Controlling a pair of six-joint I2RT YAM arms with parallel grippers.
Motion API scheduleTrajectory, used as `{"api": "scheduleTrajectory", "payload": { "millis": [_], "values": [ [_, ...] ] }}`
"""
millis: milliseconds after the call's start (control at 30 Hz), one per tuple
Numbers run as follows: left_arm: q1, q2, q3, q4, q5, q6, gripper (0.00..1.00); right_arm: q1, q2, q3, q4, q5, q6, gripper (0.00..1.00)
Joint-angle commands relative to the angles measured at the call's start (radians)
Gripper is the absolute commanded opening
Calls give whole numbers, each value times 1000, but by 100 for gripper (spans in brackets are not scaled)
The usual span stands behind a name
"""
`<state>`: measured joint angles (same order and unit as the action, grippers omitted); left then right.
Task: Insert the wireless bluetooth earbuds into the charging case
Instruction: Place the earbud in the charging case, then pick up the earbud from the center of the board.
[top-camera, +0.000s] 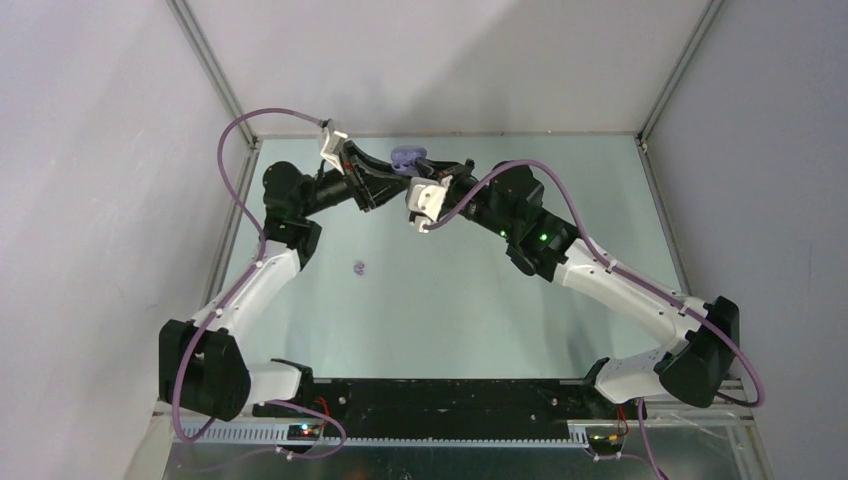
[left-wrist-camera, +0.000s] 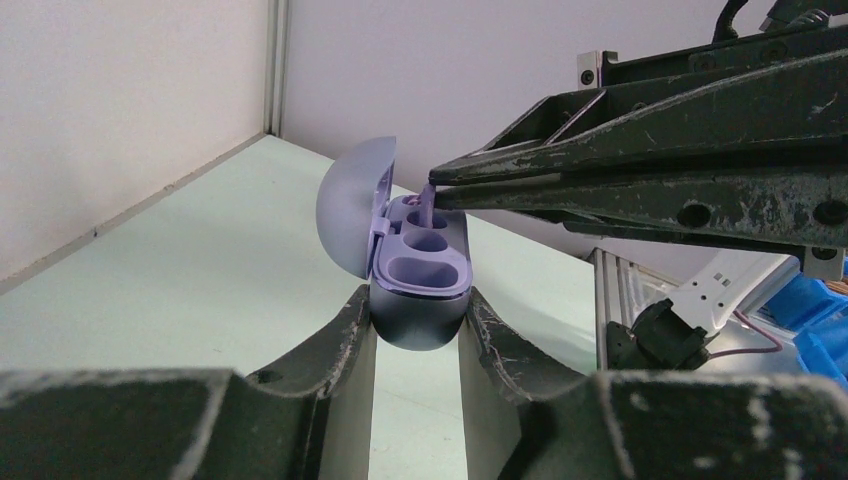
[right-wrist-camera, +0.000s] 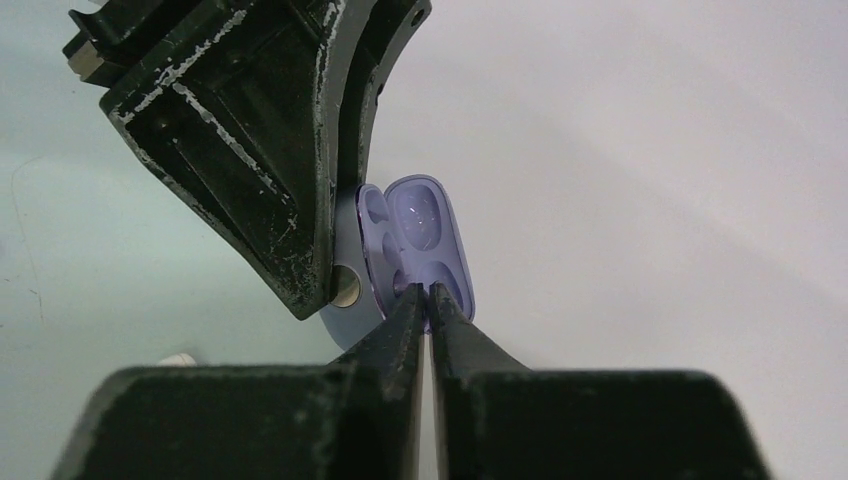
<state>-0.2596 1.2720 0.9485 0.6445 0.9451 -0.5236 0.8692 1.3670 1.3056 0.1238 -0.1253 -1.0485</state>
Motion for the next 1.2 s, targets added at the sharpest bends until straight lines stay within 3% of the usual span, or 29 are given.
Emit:
{"api": "scheduleTrajectory", "payload": {
  "millis": [0,167,400,567,667,833,1000,1167],
  "values": [
    [-2,-12,22,28,-21,21,0,1,-43,2,-3,-33,57,14],
    [2,-7,25,-19,-23,76,0,-31,-117,33,-131,-107,142,34],
    [26,1,29,-88,-42,133,0,-104,-184,106,-305,-193,339,39],
    [99,-27,58,-192,-70,191,0,-237,-151,118,-405,-347,539,44],
    [141,-74,69,-274,-75,240,0,-289,-56,143,-465,-427,690,42],
    [199,-152,66,-374,-124,270,0,-308,138,180,-491,-507,799,32],
    [228,-262,45,-493,-297,262,0,-275,342,293,-580,-580,695,30],
    [255,-330,19,-539,-351,221,0,-210,577,461,-670,-539,616,35]
  ]
}}
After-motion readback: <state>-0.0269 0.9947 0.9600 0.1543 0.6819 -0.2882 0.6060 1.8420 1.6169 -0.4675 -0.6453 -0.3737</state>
